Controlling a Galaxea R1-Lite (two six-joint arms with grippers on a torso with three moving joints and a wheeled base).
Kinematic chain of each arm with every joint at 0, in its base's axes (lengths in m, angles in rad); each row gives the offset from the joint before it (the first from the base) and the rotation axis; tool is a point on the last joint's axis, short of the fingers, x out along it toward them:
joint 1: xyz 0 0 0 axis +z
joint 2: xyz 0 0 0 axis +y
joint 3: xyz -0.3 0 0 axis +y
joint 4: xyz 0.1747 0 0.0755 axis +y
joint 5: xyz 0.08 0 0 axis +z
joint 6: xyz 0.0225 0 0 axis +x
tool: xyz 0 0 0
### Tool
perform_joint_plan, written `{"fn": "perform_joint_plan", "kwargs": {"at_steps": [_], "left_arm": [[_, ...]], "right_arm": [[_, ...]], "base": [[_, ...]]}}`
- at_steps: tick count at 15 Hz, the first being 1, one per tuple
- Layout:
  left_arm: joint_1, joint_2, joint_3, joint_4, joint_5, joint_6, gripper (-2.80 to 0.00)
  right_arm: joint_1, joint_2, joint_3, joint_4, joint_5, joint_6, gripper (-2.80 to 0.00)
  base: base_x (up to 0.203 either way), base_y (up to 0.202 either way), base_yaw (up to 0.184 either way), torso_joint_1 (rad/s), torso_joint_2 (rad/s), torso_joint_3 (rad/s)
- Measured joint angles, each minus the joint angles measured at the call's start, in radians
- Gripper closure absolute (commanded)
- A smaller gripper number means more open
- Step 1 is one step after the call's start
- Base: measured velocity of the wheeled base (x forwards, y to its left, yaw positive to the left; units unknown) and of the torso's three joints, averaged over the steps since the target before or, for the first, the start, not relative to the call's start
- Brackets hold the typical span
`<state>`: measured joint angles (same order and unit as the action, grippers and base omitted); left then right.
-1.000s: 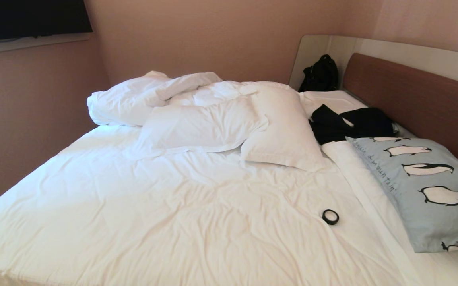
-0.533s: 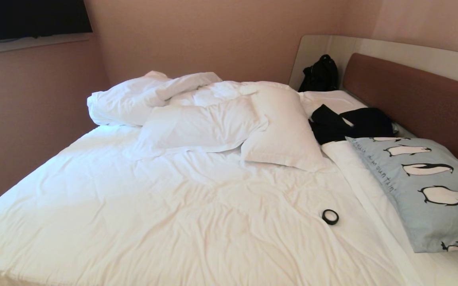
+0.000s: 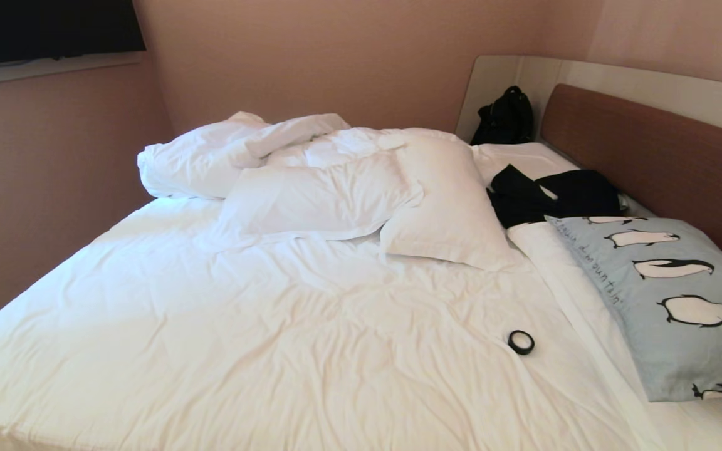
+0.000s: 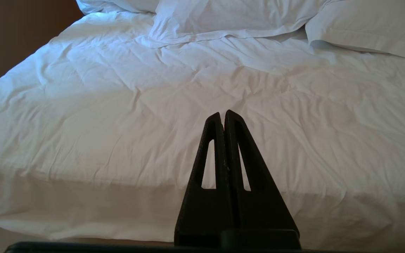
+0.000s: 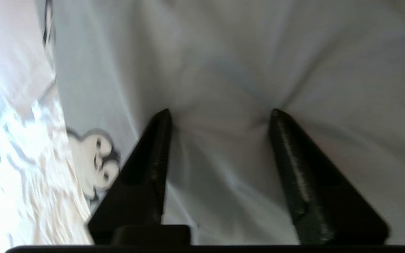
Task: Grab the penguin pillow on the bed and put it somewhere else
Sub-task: Place the pillow at the bedside
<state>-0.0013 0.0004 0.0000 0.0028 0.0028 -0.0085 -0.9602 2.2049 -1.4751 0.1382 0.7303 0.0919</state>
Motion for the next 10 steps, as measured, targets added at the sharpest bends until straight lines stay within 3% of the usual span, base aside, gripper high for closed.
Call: {"fn": "perform_joint_plan", "kwargs": {"at_steps": [5,10], "left_arm": [[0.0,0.0,0.0,0.0,0.0,0.0,0.0],[0.0,0.0,0.0,0.0,0.0,0.0,0.0]], "right_arm": [[0.012,0.026,0.007,0.022,0.08,-0.247,-2.8],[0.041,0.113,-0.044,0.026,0.055,-0.417,-2.8]], "base": [[0.0,0.0,0.0,0.0,0.0,0.0],[0.0,0.0,0.0,0.0,0.0,0.0]]}}
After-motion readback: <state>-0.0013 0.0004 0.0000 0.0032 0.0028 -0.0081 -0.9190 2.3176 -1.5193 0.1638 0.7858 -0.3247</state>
